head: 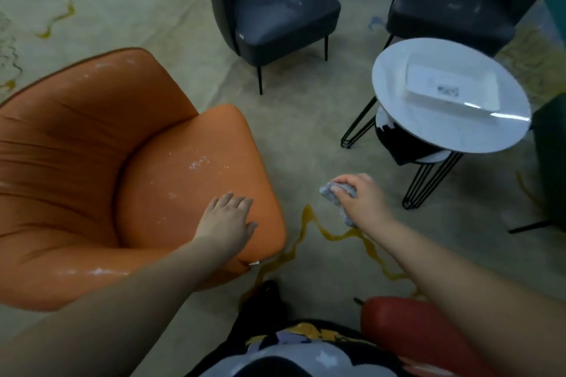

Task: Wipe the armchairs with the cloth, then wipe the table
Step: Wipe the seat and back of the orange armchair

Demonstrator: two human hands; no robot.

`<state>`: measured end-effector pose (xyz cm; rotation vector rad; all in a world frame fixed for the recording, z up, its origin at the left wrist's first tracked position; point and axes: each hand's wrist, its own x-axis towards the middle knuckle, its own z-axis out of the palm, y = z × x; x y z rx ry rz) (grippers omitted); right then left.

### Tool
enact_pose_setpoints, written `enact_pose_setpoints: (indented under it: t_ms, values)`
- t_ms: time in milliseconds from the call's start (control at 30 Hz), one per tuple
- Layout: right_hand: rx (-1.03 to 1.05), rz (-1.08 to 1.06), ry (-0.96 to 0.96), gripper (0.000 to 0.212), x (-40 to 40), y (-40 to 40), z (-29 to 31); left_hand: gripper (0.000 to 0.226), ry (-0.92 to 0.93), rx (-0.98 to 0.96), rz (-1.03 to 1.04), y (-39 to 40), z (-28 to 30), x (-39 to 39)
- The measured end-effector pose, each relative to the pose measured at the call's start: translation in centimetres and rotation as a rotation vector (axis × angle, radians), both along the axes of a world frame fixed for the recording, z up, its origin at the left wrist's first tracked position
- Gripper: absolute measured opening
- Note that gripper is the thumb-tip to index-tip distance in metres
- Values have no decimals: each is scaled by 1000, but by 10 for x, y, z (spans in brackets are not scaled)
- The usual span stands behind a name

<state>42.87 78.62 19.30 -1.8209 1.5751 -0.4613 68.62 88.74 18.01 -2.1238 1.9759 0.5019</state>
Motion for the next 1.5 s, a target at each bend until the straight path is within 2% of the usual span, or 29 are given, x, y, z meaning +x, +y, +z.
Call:
enact_pose_setpoints:
  t_ms: [200, 400, 633, 767, 933, 1100, 1500]
  values:
    - [70, -74, -57, 18, 24, -79, 5, 60, 32, 82, 36, -60, -13, 23]
    - [118, 47, -71, 21, 45, -171, 0, 62, -2, 81, 174, -121, -31, 34]
    - [112, 383, -72, 17, 94, -310, 7, 66, -11, 68, 563, -199, -45, 27]
    - [83, 614, -43, 22, 139, -358, 11, 68, 16, 63, 783, -222, -39, 12]
    - [80, 880, 22, 30, 205, -361, 0, 71, 63, 49, 1045, -201, -32, 4]
    - [115, 1054, 17, 31, 272, -337, -14, 71, 104, 99, 1272, -163, -40, 14]
    - [118, 1280, 58, 27, 385, -325, -28, 69, 126, 54, 1510, -159, -48, 64]
